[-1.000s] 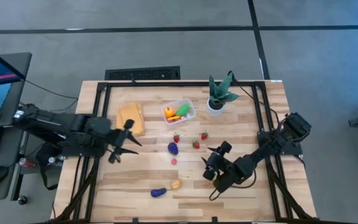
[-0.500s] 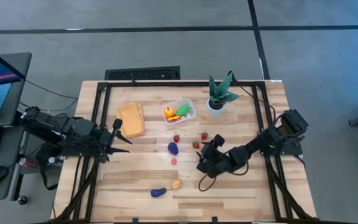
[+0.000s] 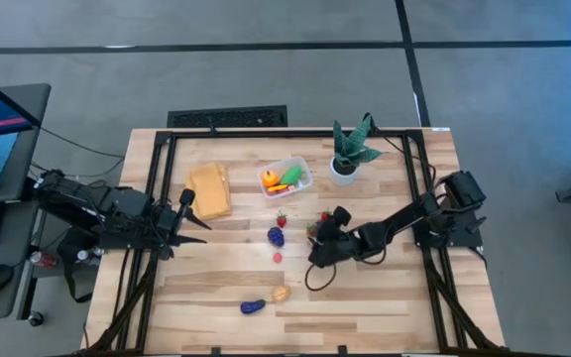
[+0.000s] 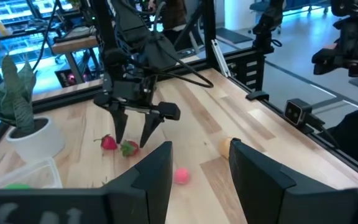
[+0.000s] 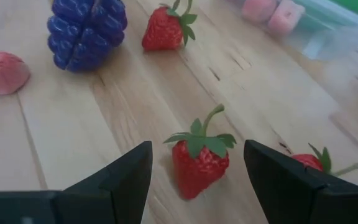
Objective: Pick and placing Produce into tupperware
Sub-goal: Put the middle strawberry into the transparent bin
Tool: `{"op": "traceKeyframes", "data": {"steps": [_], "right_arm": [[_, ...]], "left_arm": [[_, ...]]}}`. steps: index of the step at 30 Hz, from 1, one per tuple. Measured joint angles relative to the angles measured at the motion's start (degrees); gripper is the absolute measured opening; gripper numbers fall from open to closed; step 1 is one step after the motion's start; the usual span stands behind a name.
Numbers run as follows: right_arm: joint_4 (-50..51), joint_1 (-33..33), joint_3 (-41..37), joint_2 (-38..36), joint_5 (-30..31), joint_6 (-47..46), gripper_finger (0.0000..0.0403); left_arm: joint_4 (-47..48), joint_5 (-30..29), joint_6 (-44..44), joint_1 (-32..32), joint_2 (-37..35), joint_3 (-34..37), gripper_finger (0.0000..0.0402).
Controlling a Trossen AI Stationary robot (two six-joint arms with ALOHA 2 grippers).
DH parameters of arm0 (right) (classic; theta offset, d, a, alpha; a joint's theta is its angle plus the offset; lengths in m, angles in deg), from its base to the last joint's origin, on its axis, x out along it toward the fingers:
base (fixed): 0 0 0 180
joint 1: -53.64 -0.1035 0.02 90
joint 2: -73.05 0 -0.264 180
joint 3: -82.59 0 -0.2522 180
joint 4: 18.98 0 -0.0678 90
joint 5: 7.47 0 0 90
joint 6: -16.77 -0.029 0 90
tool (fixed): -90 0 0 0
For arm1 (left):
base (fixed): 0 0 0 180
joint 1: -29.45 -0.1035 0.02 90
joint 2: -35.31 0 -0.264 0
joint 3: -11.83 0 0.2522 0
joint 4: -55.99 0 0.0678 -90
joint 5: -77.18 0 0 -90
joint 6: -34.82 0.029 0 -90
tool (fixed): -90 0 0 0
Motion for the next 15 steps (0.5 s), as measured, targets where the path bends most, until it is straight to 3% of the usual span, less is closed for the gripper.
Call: {"op": "traceKeyframes", "data": {"steps": [15], "right_arm": [[-0.1, 2.9, 0.0, 0.0, -5.5, 0.6, 0.0248]], "left_arm": [[0.1, -0.3, -0.2, 0.0, 0.0, 0.0, 0.0148]]}}
